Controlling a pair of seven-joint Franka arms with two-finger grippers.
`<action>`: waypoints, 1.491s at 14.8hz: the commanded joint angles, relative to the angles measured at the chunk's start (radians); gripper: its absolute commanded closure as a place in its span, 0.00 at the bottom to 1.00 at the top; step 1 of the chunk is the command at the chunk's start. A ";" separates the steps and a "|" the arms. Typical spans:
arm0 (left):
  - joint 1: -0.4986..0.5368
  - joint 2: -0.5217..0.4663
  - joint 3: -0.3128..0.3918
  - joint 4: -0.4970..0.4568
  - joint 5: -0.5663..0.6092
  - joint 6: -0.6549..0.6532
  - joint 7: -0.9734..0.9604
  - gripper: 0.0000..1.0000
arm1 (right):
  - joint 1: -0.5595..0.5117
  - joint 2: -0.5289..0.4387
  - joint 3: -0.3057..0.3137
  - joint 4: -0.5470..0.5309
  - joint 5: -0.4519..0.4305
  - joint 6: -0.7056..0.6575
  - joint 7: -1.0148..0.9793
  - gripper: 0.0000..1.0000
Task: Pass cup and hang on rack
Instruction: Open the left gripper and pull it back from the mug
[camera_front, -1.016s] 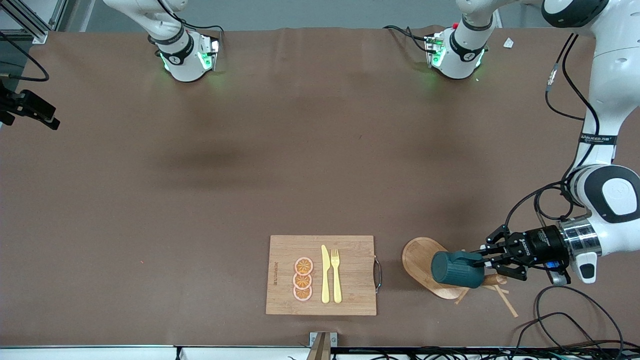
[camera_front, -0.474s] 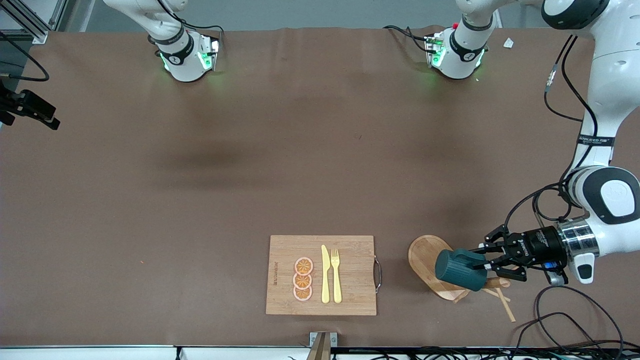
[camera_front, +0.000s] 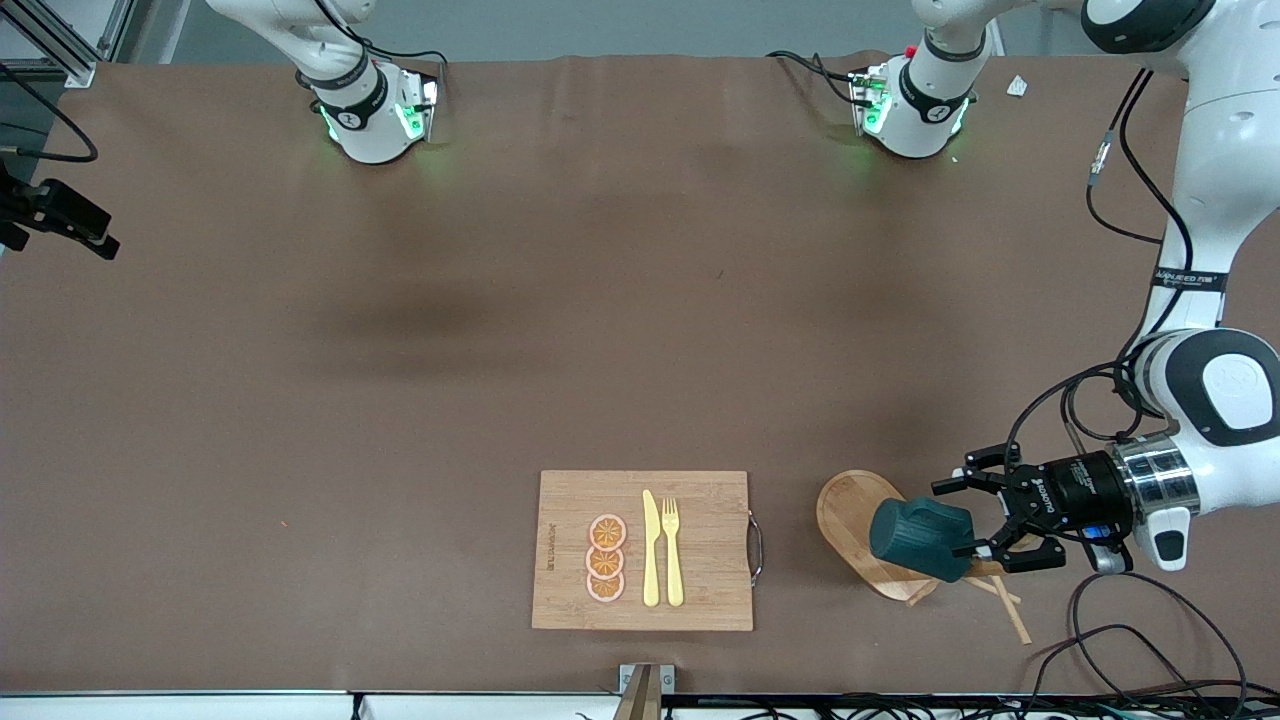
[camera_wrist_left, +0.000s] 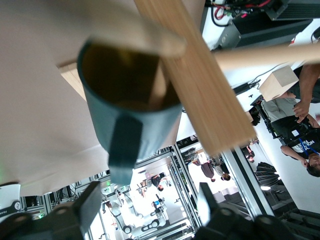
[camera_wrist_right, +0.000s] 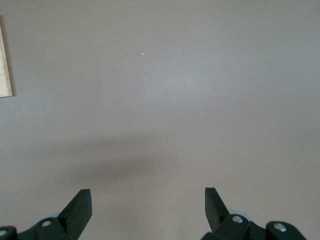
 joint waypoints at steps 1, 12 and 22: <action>0.005 -0.045 -0.007 -0.007 -0.019 0.000 -0.048 0.00 | 0.006 0.011 -0.001 0.022 -0.008 -0.014 -0.005 0.00; 0.000 -0.318 -0.050 -0.012 0.352 -0.142 -0.083 0.00 | 0.004 0.014 -0.001 0.022 -0.008 -0.013 -0.017 0.00; 0.014 -0.526 -0.118 -0.013 0.923 -0.460 0.387 0.00 | 0.003 0.014 -0.001 0.020 -0.007 -0.013 -0.020 0.00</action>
